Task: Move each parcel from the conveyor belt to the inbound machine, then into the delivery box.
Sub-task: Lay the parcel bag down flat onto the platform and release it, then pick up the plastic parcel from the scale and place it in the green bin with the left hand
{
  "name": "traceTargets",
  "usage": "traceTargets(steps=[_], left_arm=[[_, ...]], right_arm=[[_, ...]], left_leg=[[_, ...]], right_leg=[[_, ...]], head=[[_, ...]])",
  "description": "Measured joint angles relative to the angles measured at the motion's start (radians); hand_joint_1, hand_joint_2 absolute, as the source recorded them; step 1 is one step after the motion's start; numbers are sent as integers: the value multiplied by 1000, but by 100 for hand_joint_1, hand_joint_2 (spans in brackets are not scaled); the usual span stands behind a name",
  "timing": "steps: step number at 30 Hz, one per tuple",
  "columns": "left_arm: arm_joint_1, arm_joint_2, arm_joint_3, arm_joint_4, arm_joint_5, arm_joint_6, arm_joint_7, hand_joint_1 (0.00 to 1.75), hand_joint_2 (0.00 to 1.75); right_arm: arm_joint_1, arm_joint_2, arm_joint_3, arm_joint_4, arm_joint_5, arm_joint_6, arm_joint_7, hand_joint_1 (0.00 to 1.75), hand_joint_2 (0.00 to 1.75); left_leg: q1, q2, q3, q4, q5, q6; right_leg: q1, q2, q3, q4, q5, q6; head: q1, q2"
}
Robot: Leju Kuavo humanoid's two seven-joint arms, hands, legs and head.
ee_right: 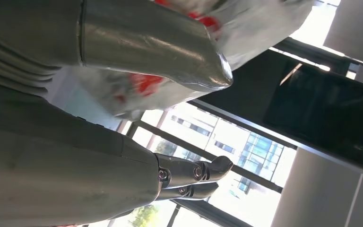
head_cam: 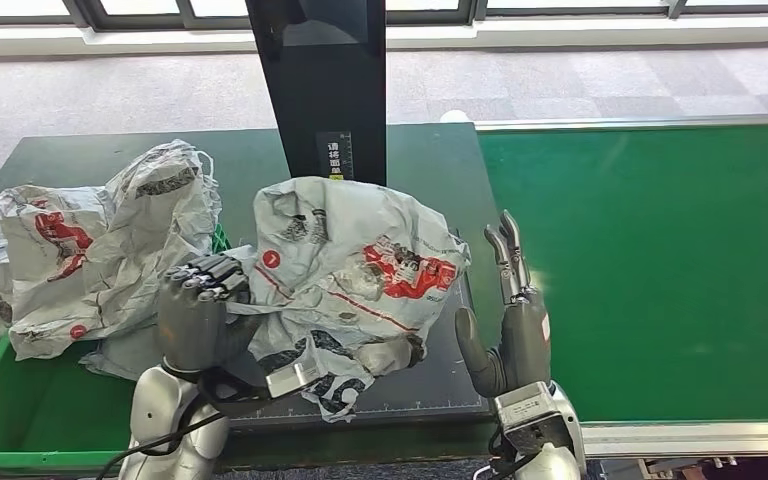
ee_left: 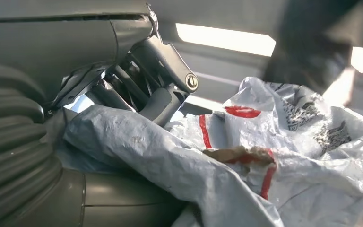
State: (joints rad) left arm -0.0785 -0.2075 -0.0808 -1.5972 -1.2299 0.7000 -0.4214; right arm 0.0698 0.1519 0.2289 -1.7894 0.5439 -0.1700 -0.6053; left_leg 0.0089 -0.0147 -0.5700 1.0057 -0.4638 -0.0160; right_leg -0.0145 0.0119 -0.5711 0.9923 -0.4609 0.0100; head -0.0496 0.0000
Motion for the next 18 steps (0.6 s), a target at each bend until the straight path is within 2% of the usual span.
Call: traceTargets(steps=[4, 8, 12, 18], left_arm=[[13, -26, 142, -79, 131, 0, -106, 175, 175], [14, -30, 271, -123, 191, 0, -127, 175, 175], [16, -32, 322, -145, 188, 0, -130, 175, 175], [17, -34, 354, -158, 188, 0, -133, 175, 175]], right_arm=[[0, 0, 0, -1, 0, 0, 1, 0, 0], [1, 0, 0, -2, -4, 0, -1, 0, 0], [0, 0, 0, -2, -4, 0, -2, 0, 0], [0, 0, 0, -2, -4, 0, -2, 0, 0]], left_leg=[[0, 0, 0, 0, 0, 0], [1, 0, 1, -1, 1, -1], [1, -1, 1, 0, 1, -1], [0, -1, 0, 0, 1, -1]], right_leg=[[1, 0, 0, 0, 0, 0], [1, 0, 0, 0, 0, 0], [1, -2, 1, 0, 0, 0], [0, -2, 1, 0, 0, 0]], head=[[0, 0], [0, 0], [0, 0], [0, 0]])
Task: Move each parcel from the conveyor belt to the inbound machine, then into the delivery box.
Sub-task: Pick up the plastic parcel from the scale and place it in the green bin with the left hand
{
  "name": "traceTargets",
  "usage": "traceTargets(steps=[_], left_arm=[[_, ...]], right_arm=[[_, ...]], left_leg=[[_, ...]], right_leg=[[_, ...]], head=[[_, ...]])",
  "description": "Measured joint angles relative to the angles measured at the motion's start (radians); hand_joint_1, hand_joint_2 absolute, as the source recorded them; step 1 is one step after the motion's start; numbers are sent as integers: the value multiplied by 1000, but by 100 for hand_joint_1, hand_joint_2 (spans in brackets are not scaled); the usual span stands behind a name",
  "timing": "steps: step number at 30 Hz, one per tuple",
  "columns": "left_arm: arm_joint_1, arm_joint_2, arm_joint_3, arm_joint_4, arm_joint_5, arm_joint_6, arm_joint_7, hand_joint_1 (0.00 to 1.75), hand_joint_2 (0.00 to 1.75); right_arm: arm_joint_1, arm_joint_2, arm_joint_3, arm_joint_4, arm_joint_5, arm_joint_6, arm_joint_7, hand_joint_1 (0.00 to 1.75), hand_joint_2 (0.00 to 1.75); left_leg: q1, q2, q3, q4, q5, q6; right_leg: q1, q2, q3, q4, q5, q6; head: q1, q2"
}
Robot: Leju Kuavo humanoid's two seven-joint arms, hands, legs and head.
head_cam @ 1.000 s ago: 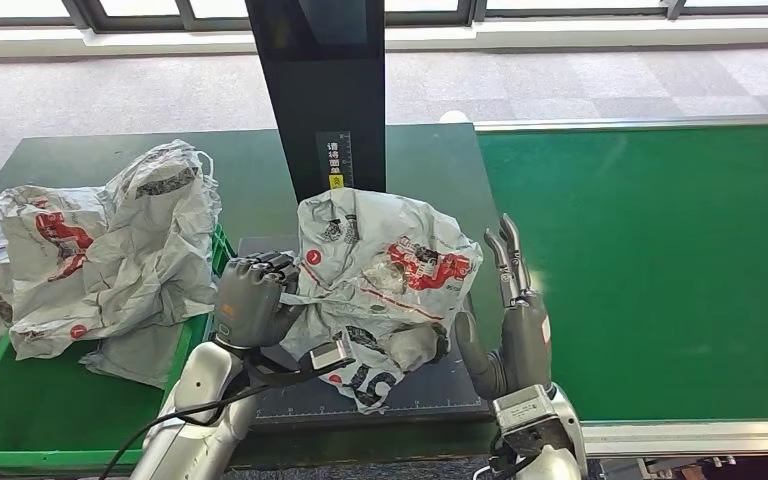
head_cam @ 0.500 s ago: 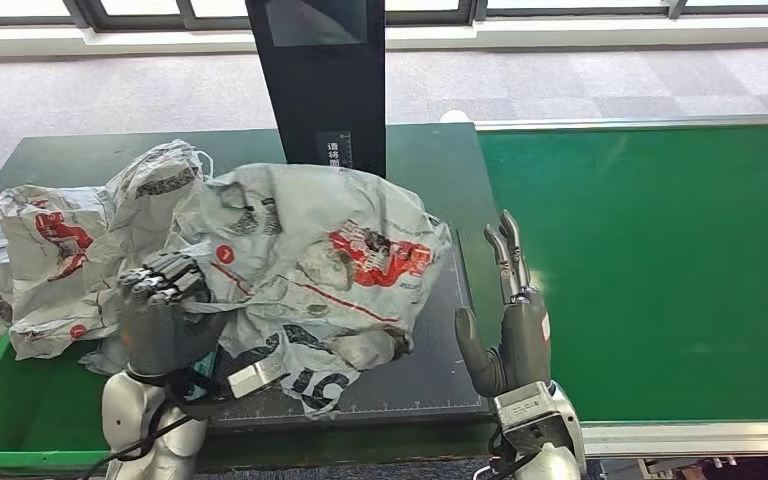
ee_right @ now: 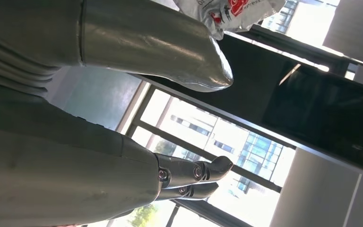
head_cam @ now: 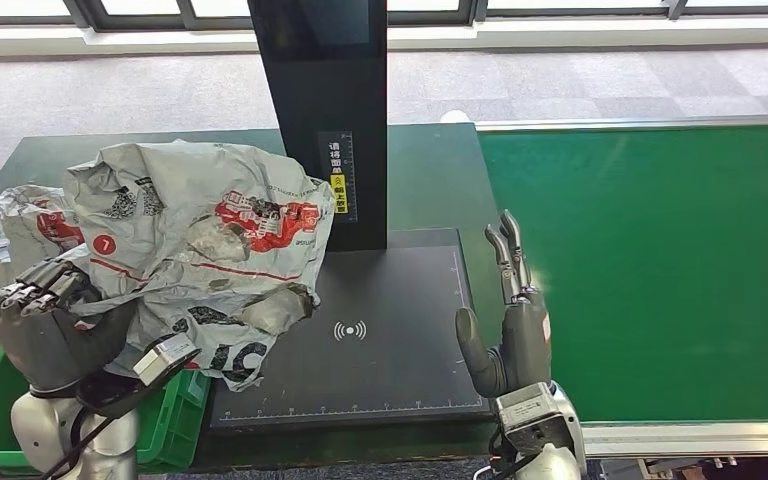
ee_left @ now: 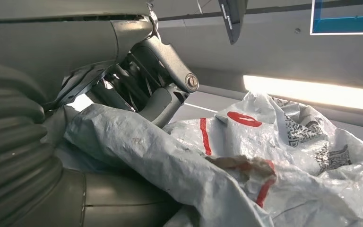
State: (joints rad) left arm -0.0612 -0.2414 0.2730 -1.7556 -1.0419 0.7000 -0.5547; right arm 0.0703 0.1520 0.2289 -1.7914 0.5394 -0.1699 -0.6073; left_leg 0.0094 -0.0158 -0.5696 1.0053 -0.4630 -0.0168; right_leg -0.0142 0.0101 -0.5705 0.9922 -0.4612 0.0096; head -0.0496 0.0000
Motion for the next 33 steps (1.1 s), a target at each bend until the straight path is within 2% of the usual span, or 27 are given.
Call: traceTargets(steps=[4, 7, 10, 14, 17, 19, 22, 26, 30, 31, 33], left_arm=[[-7, -7, 47, -13, 61, 0, -1, 175, 175], [-25, 27, 97, -5, 121, 0, 65, 175, 175], [-75, 107, 148, 38, 125, -15, 158, 175, 175], [-177, 224, 205, 149, 65, -75, 238, 175, 175], [-280, 310, 226, 291, -44, -117, 332, 175, 175], [-362, 385, 243, 415, -92, -123, 381, 175, 175], [-460, 484, 276, 567, -95, -119, 382, 175, 175], [-524, 555, 306, 693, -115, -126, 394, 175, 175], [-551, 586, 331, 793, -160, -155, 421, 175, 175], [-556, 590, 335, 819, -178, -166, 433, 151, 175], [-560, 595, 338, 873, -222, -187, 467, 64, 87]], right_arm=[[0, 0, 0, 0, -3, 8, -3, 0, 0], [-4, 0, 0, 0, -6, 21, -7, 0, 0], [-20, 0, 0, 3, -8, 44, -9, 0, 0], [-53, 3, 0, 10, -4, 68, -1, 0, 0], [-69, 10, 0, 16, 5, 79, 4, 0, 0], [-79, 15, 0, 22, 11, 85, 7, 0, 0], [-91, 23, -1, 31, 17, 92, 11, 0, 0], [-102, 28, -1, 42, 20, 93, 14, 0, 0], [-105, 31, -2, 46, 24, 93, 15, 0, 0], [-105, 31, -2, 46, 25, 93, 15, 0, 0], [-104, 31, -3, 46, 27, 95, 16, 0, 0]], left_leg=[[0, 0, 0, 0, 0, 0], [0, 0, 0, 0, 0, 0], [1, 0, 0, 0, 1, -2], [2, 0, -1, 0, 3, -5], [3, -1, -1, 0, 5, -7], [4, 2, -2, 0, 6, -8], [5, 9, -3, 0, 6, -9], [5, 9, -4, 0, 6, -9], [5, 9, -5, 0, 6, -9], [5, 9, -5, 0, 6, -9], [4, 9, -5, 0, 6, -9]], right_leg=[[0, 0, 0, 0, 0, 0], [2, 0, -1, 0, 0, 0], [4, 0, -1, 1, 0, -2], [5, 0, -3, 2, 2, -5], [6, 0, -3, 3, 3, -6], [7, 2, -5, 3, 5, -9], [8, 8, -8, 4, 7, -12], [8, 8, -10, 4, 7, -13], [8, 8, -11, 4, 7, -13], [8, 8, -11, 4, 7, -13], [7, 8, -11, 4, 7, -13]], head=[[0, 0], [0, 0], [0, 0], [0, 0], [0, 0], [0, 0], [0, 0], [0, 0], [0, 0], [0, 0], [0, 0]])
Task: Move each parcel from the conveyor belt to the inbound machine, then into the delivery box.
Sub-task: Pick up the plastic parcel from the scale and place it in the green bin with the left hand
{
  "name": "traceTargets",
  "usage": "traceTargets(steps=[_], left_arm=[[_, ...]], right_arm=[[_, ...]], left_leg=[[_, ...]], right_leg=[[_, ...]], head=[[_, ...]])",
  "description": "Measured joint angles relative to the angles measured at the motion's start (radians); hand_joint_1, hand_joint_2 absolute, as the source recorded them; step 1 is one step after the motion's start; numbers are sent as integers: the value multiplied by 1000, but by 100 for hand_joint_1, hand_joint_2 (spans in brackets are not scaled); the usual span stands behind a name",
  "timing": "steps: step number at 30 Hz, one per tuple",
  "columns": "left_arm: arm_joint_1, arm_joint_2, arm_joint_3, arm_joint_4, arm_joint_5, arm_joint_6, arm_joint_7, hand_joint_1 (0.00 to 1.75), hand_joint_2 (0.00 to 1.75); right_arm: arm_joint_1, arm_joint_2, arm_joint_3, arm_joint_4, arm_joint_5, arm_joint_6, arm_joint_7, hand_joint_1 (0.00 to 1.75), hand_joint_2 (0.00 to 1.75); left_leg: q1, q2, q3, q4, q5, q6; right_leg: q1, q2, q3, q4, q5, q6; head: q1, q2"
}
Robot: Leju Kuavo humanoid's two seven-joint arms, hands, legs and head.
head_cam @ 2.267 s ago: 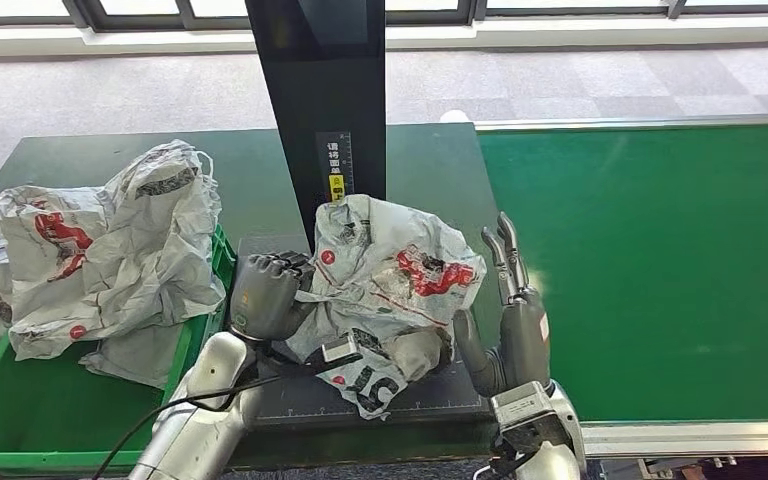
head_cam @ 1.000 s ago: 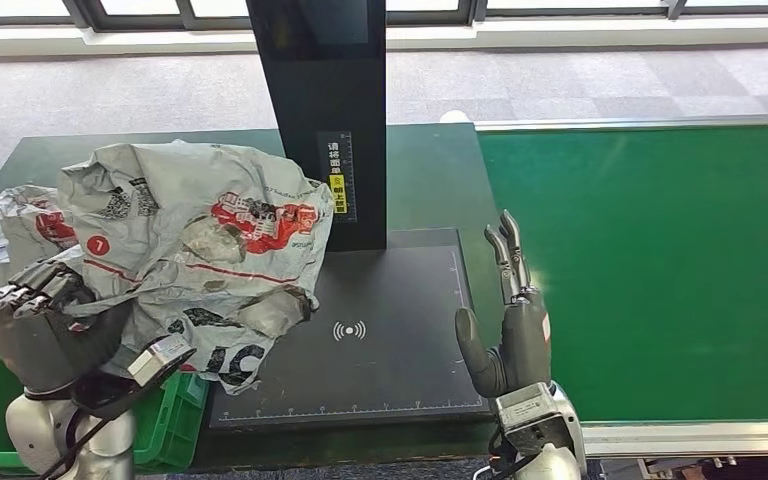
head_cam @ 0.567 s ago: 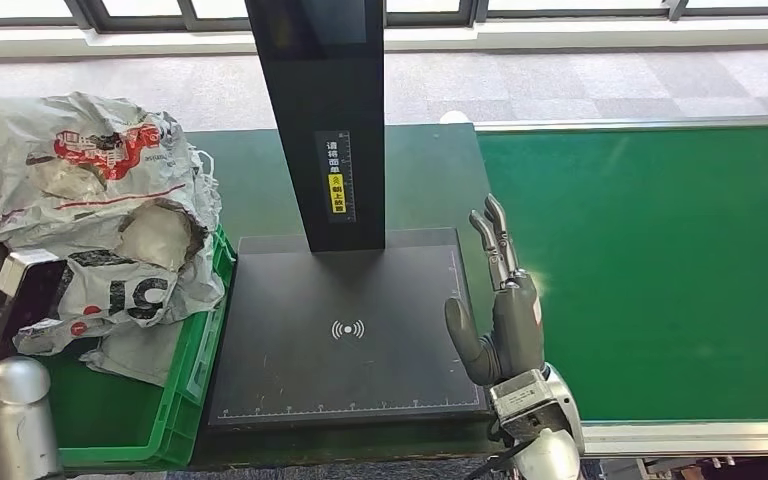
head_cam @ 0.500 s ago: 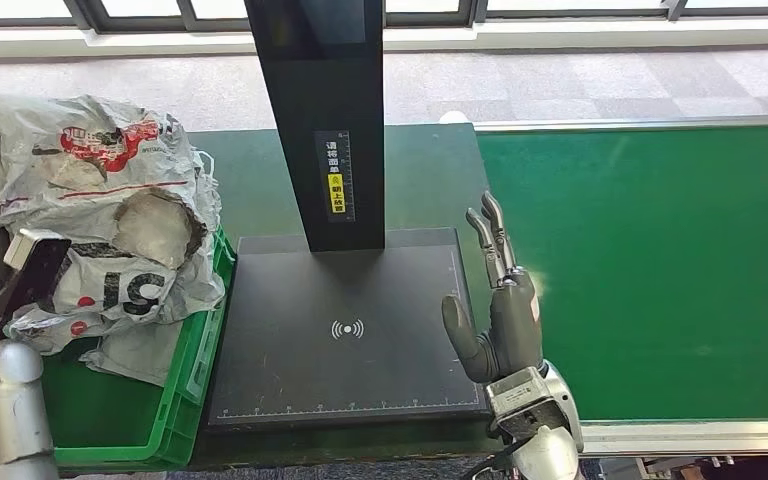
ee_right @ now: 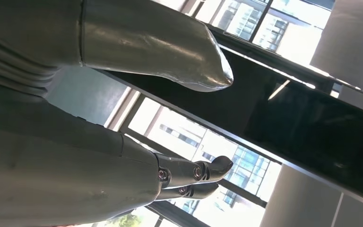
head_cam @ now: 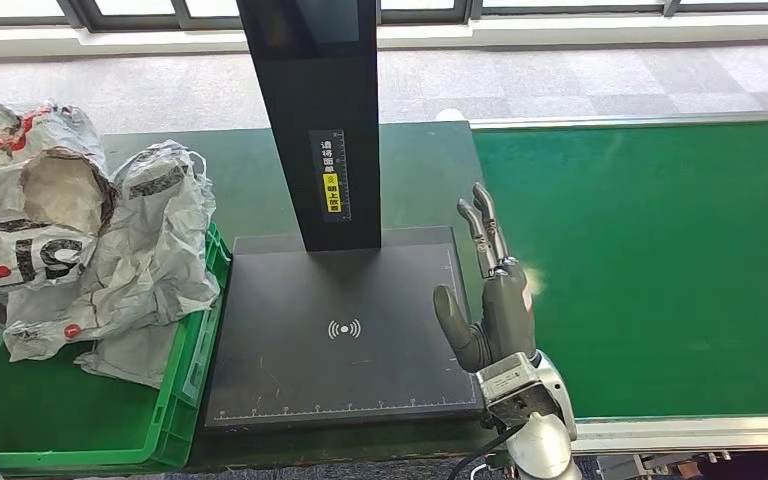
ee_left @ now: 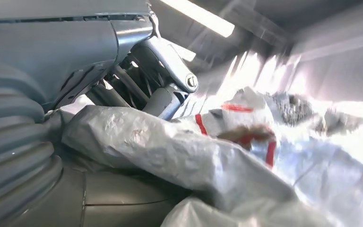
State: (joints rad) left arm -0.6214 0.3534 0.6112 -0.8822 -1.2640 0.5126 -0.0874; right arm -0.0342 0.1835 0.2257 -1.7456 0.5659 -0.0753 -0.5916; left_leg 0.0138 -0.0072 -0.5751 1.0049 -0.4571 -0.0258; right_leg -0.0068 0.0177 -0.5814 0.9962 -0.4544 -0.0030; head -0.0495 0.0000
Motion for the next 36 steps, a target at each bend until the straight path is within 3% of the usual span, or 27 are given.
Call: traceTargets(steps=[1, 2, 6, 14, 20, 25, 36], left_arm=[[-1, 2, 0, 27, -23, -7, 19, 20, 44], [-1, 3, 0, 52, -44, -11, 36, 0, 0], [12, 0, 0, 121, -76, 8, 52, 0, 0], [63, -39, 0, 111, -46, -11, 18, 0, 0], [173, -135, -36, -52, 25, -85, -7, 0, 0], [272, -218, -77, -230, 98, -87, -31, 0, 0], [387, -326, -111, -489, 54, -82, -9, 0, 0]], right_arm=[[0, 0, -1, 0, 1, 2, 1, 0, 0], [0, 0, -2, 0, 2, 4, 2, 0, 0], [-1, 2, -15, 0, 8, 9, 8, 0, 0], [1, 6, -21, 0, 11, 1, 12, 0, 0], [16, 7, -29, 0, 14, -12, 13, 0, 0], [26, 7, -36, 0, 18, -11, 13, 0, 0], [63, 8, -41, -8, 18, -20, 10, 0, 0]], left_leg=[[0, 0, 0, 0, 0, 0], [0, 0, 0, 0, 0, 0], [0, 0, 0, 0, 0, 0], [0, 0, 0, 0, 0, 0], [-1, 0, -1, 0, 0, 0], [-1, 0, -1, 0, -1, 0], [-1, 0, -1, 0, -1, 0]], right_leg=[[0, 0, 0, 0, 0, 0], [0, 0, 0, 0, 0, 0], [0, 0, 0, 0, 0, 0], [0, 0, -1, 0, 0, 0], [0, 0, -1, -1, 0, 0], [-1, 0, -1, -2, 0, 0], [0, 0, -1, -2, 0, 1]], head=[[0, 0], [0, 0], [0, 0], [0, 0], [0, 0], [0, 0], [0, 0]])
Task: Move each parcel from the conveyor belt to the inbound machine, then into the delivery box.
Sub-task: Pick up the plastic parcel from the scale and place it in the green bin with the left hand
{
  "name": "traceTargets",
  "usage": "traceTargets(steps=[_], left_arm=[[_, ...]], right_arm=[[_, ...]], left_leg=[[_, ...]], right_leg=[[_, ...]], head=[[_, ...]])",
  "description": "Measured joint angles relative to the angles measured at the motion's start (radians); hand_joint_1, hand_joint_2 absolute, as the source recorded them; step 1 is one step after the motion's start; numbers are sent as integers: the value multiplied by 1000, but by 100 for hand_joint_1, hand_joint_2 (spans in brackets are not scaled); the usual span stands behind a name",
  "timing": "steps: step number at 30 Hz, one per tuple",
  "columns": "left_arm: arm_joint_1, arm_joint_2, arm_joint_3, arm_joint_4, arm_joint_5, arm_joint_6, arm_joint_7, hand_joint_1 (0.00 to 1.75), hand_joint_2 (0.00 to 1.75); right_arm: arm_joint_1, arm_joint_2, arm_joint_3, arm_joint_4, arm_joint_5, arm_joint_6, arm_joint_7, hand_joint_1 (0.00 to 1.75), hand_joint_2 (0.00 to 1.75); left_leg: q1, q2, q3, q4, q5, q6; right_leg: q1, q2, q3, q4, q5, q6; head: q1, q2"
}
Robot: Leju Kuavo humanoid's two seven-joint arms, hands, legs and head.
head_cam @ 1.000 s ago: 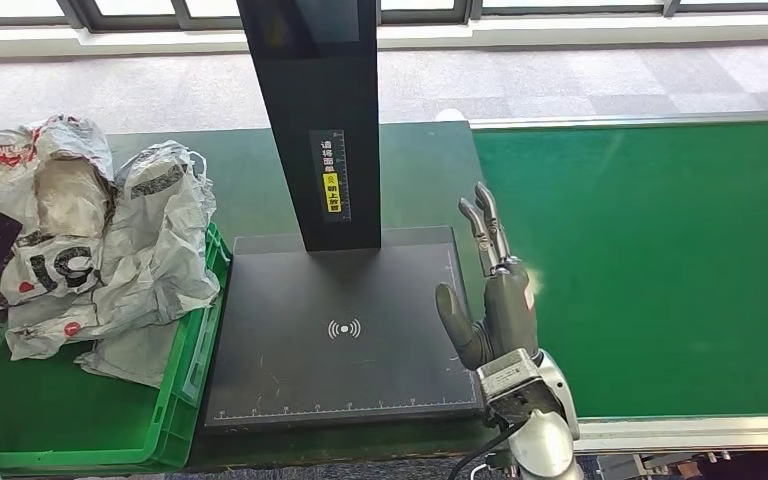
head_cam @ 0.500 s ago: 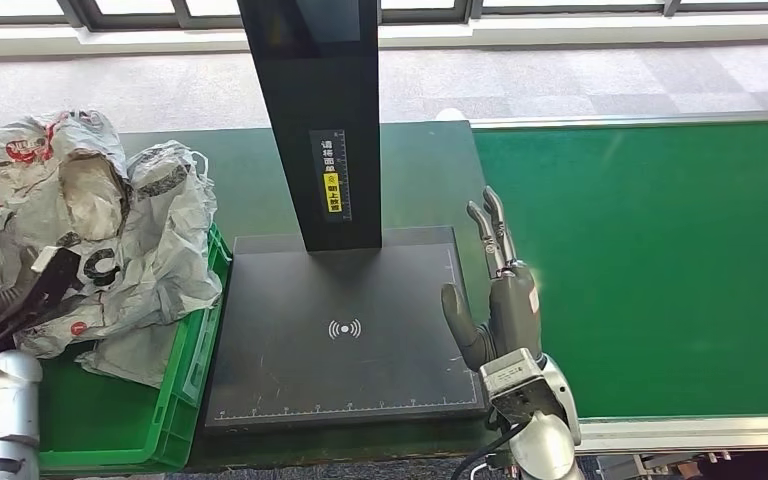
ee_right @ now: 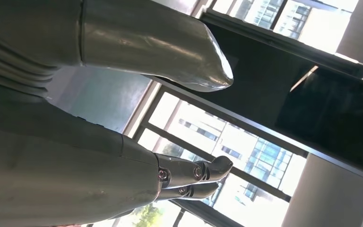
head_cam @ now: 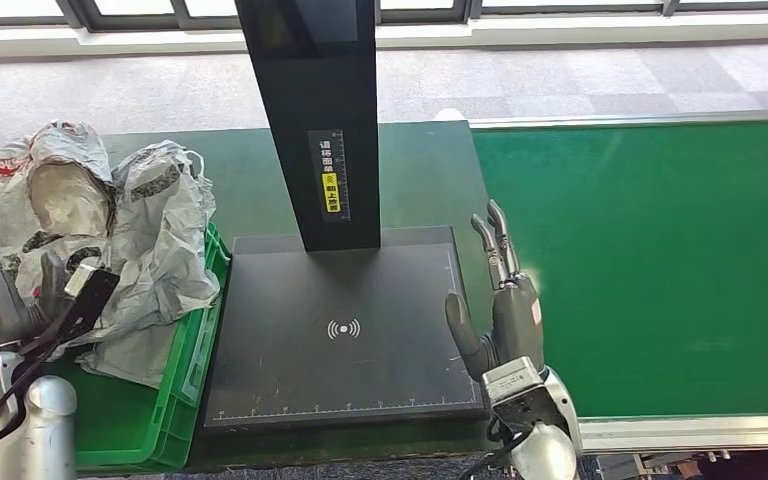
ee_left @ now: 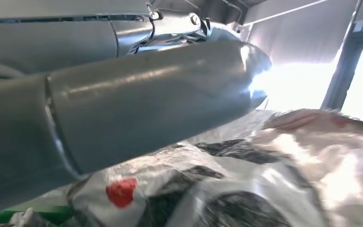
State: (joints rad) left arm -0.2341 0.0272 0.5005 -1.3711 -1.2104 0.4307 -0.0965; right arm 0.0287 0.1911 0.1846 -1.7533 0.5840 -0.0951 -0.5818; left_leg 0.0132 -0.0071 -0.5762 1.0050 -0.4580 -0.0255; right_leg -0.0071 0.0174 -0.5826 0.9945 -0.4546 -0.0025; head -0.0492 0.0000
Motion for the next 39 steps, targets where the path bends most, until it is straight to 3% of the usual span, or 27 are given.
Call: traceTargets(steps=[9, 18, 21, 24, 26, 28, 31, 33, 39], left_arm=[[61, -69, -32, -150, -36, 9, 2, 0, 0], [97, -99, -84, -248, 27, 56, -24, 0, 0], [122, -107, -100, -285, 172, 133, -110, 0, 0], [165, -131, -128, -341, 479, 195, -310, 0, 0], [191, -158, -159, -367, 684, 134, -440, 0, 0], [206, -184, -204, -376, 879, -18, -532, 0, 0], [214, -214, -276, -370, 1064, -236, -574, 0, 0], [214, -228, -308, -365, 1091, -281, -574, 0, 0], [214, -244, -337, -358, 1108, -300, -575, 0, 0]], right_arm=[[22, 0, -6, -21, 0, -8, -3, 0, 0], [52, 0, -8, -37, 0, -22, -11, 0, 0], [56, 0, -8, -38, 0, -27, -13, 0, 0], [57, 0, -8, -39, 0, -37, -14, 0, 0], [57, 0, -8, -39, -1, -46, -14, 0, 0], [57, 0, -8, -39, -14, -52, -18, 0, 0], [56, 0, -11, -39, -43, -53, -31, 0, 0], [56, 0, -14, -40, -51, -52, -34, 0, 0], [57, 0, -23, -41, -56, -50, -39, 0, 0]], left_leg=[[0, 0, 0, 0, 0, 0], [0, 0, 0, 0, 0, 0], [0, 0, 0, 0, 0, 0], [0, 0, 0, 0, -1, 1], [0, -2, 0, 0, -1, 1], [-1, -4, 0, 0, -1, 1], [-1, -5, 0, 0, -2, 2], [-1, -4, 0, 0, -2, 2], [-1, -4, 0, 0, -1, 2]], right_leg=[[0, 0, 0, 0, 0, 0], [0, 0, 0, 0, 0, 0], [0, 0, 0, 0, 0, 0], [0, 0, 0, 0, -1, 1], [-1, -2, 1, -1, -2, 2], [-1, -4, 2, -1, -2, 3], [-1, -5, 3, -1, -2, 4], [-1, -3, 3, -1, -1, 4], [-1, -3, 2, -1, -1, 4]], head=[[0, 0], [0, 0], [0, 0], [0, 0], [0, 0], [0, 0], [0, 0], [0, 0], [0, 0]])
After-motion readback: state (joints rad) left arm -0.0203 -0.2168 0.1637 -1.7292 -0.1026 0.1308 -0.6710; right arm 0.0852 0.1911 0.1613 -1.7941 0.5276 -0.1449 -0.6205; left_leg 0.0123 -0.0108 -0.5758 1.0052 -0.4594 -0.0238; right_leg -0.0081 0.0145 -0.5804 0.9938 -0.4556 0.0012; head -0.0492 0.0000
